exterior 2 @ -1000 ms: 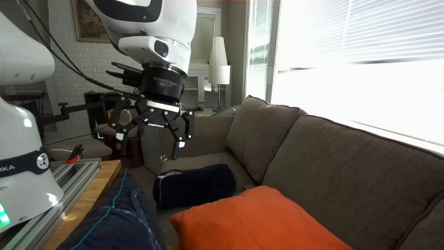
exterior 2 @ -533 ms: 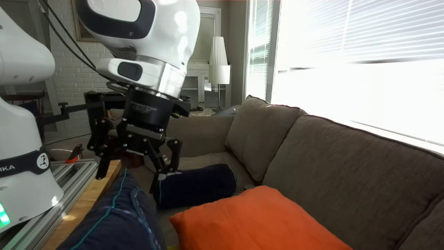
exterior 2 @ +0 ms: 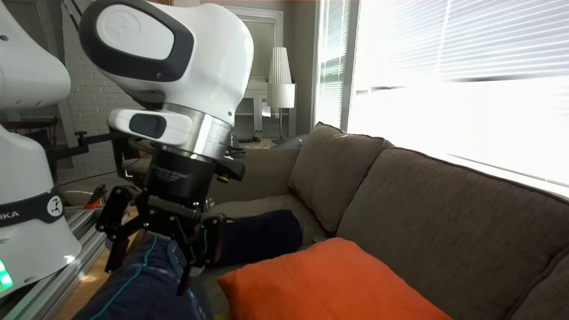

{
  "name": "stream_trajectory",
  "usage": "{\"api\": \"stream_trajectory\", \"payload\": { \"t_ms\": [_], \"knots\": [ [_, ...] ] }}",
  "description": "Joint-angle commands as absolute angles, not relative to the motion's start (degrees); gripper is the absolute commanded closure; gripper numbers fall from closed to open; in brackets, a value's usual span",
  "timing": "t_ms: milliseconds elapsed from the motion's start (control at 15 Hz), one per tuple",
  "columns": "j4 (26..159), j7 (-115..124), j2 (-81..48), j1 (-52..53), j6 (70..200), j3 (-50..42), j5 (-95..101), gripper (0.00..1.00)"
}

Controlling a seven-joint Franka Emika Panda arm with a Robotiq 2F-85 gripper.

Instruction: Put the blue pillow on the orange pillow

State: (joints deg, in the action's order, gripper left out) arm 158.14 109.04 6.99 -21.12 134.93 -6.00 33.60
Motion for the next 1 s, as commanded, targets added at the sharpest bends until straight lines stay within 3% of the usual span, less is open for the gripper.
{"api": "stream_trajectory", "payload": {
  "t_ms": [0,867,933],
  "knots": [
    [158.1,111.9,3.8,-19.7,137.6,-8.1,37.6,0.00],
    [158.1,108.7,-0.4,-18.0,129.8,-13.5,30.4,0.00],
    [158.1,109.0,-0.6,-17.8,129.9,-13.6,30.7,0.08]
  ]
}}
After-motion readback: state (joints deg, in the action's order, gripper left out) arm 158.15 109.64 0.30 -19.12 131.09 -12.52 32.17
